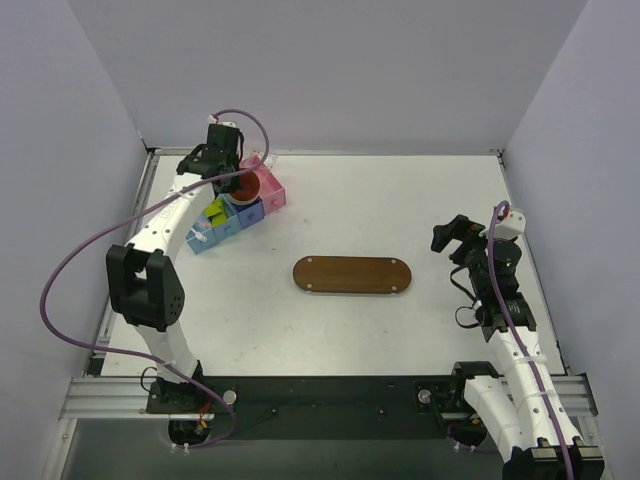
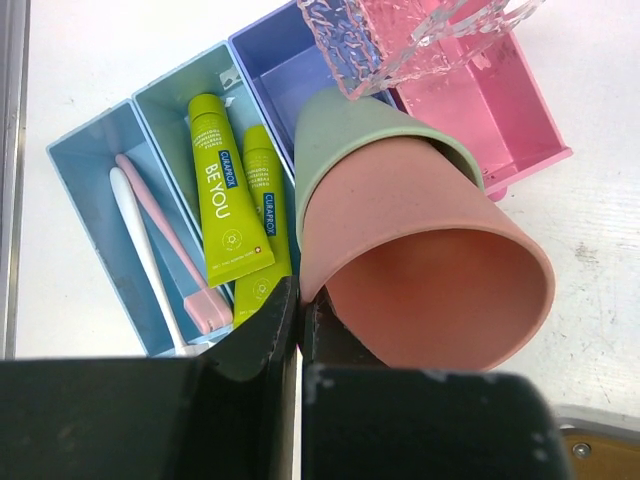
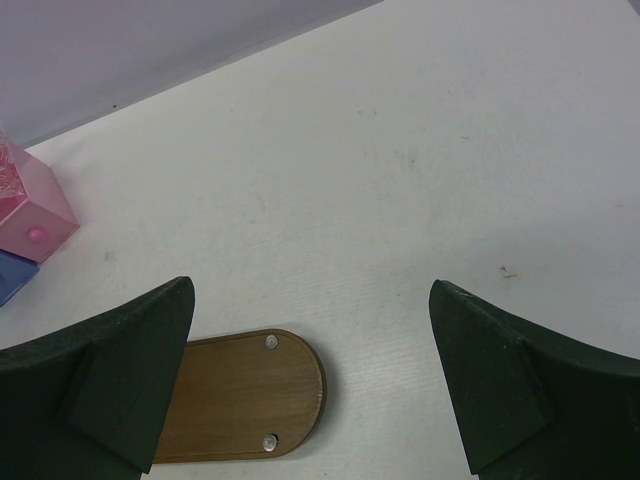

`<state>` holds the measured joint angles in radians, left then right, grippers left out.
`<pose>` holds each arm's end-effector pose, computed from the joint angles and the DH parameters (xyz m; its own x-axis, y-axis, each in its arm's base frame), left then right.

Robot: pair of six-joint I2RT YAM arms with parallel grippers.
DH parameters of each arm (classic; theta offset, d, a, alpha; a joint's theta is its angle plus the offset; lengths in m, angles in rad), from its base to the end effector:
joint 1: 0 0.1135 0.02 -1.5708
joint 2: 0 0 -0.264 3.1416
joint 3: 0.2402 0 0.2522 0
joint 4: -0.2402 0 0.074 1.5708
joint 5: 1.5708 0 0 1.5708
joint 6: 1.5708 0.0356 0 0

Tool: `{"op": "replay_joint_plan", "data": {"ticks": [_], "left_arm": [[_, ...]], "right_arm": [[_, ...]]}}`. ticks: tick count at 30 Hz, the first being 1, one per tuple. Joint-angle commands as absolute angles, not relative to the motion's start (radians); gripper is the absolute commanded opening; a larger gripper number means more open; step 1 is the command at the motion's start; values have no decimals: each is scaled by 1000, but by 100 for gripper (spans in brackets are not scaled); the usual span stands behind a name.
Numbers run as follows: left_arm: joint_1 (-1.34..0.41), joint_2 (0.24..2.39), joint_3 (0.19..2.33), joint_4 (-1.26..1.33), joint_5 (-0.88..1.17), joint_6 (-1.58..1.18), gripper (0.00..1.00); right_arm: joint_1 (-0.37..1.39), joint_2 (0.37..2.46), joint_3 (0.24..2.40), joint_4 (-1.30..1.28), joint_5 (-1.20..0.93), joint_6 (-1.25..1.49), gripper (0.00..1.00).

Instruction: Prepare toiletry sets of a toothbrush and toothpaste on the tray

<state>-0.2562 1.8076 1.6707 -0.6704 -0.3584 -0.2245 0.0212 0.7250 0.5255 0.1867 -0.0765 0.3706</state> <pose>0.3969 -0.0911 0.3186 -0.6819 -0.0369 -0.7305 -0.1530 0.9838 0.0931 0.1838 0.0066 0.2974 -0.0472 0.3602 -0.9317 -0.0863 0.9278 0.3631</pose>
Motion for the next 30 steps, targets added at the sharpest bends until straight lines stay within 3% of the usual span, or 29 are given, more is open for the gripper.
{"op": "replay_joint_plan", "data": {"ticks": [1, 30], "left_arm": [[-242, 1753, 1776, -683, -313, -212, 0], [-256, 1551, 1743, -845, -264, -141, 0]], "right_arm": [[26, 732, 566, 201, -87, 382, 97], [25, 746, 584, 186, -75, 379, 96]]}}
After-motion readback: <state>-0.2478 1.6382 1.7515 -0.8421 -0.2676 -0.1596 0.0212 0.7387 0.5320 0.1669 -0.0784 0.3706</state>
